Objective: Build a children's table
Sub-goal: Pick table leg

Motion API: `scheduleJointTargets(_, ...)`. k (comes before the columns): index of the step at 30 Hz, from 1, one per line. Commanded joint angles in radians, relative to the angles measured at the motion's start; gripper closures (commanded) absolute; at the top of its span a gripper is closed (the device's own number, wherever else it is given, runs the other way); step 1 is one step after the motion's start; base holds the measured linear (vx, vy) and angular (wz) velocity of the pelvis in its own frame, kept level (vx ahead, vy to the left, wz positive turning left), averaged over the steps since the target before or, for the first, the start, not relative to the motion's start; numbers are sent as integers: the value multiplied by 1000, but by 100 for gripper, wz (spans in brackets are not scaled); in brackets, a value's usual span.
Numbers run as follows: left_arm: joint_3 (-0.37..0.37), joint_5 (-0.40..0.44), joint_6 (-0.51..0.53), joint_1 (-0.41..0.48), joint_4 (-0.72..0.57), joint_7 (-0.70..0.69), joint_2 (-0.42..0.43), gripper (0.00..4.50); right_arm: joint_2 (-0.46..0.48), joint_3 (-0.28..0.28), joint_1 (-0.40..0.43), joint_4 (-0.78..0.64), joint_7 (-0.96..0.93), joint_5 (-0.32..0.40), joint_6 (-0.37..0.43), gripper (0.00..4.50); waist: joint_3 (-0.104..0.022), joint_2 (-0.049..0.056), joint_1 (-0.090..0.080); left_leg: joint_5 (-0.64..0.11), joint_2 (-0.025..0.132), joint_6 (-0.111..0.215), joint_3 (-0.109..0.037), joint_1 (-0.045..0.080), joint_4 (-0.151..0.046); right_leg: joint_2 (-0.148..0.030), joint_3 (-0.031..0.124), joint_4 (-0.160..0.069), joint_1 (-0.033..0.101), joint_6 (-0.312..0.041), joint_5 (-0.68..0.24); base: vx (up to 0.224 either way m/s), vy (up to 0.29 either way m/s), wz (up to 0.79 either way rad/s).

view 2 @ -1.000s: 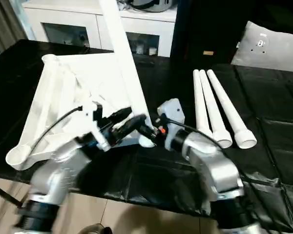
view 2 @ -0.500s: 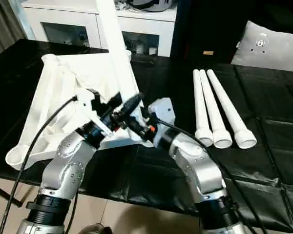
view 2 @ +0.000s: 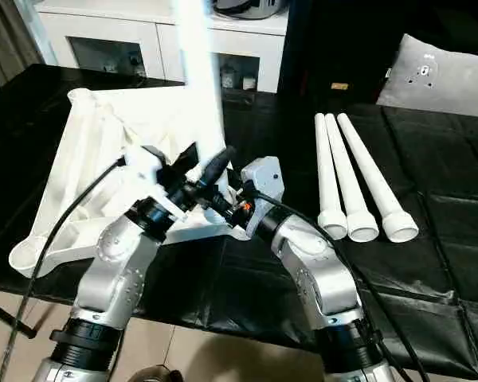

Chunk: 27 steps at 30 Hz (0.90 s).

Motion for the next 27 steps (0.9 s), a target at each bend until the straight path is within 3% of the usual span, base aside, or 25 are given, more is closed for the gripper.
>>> scheduleJointTargets(1, 19, 47, -66, -37, -9, 51, 11, 259, -2, -7, 3, 14, -12, -3, 15, 261, -66, 4, -4, -238, 64, -23, -27, 28, -78, -81, 48, -88, 35, -162, -30, 0, 0, 0)
scheduleJointTargets(5, 9, 71, -103, -41, 5, 36, 17, 259, -1, -9, 2, 18, -9, -5, 13, 261, -66, 4, -3, -237, 64, -21, -27, 28, -77, -82, 48, -87, 34, -167, -24, 0, 0, 0)
scheduleJointTargets(8, 13, 40, -84, -38, 12, 30, 6, 259, -2, -9, 1, 19, -7, -6, 11, 261, -66, 4, -3, -236, 64, -24, -26, 28, -77, -81, 47, -84, 35, -175, -14, 0, 0, 0)
scheduleJointTargets(12, 25, -11, -34, -36, 15, 19, -10, 259, -3, -9, -1, 22, -5, -6, 9, 261, -66, 3, -3, -235, 63, -22, -25, 28, -76, -81, 48, -84, 34, -185, -19, 0, 0, 0)
scheduleJointTargets(16, 78, -79, 112, -62, 31, 64, -25, 259, -7, -11, -10, 23, -20, -19, 14, 261, -66, 3, -2, -221, 61, -20, -24, 27, -74, -81, 48, -83, 35, -195, -12, 0, 0, 0)
scheduleJointTargets(19, 93, -81, 161, -89, 45, 86, -6, 259, -6, -27, -13, 12, -13, 8, 41, 191, -67, 6, -1, -228, 61, -20, -25, 31, -74, -79, 47, -83, 34, -189, -23, 0, 0, 0)
scheduleJointTargets(22, 101, -100, 200, -103, 38, 83, 6, 259, -18, -24, -10, 2, 15, 16, 32, 170, -68, 4, -3, -213, 60, -16, -26, 27, -72, -79, 46, -81, 39, -188, 10, 0, 0, 0)
scheduleJointTargets(27, 120, -138, 361, -144, 12, 64, 58, 259, -55, -65, 3, -57, 87, 121, 109, 127, -71, 8, -2, -175, 59, 9, -25, 28, -67, -78, 44, -77, 40, -202, 58, 0, 0, 0)
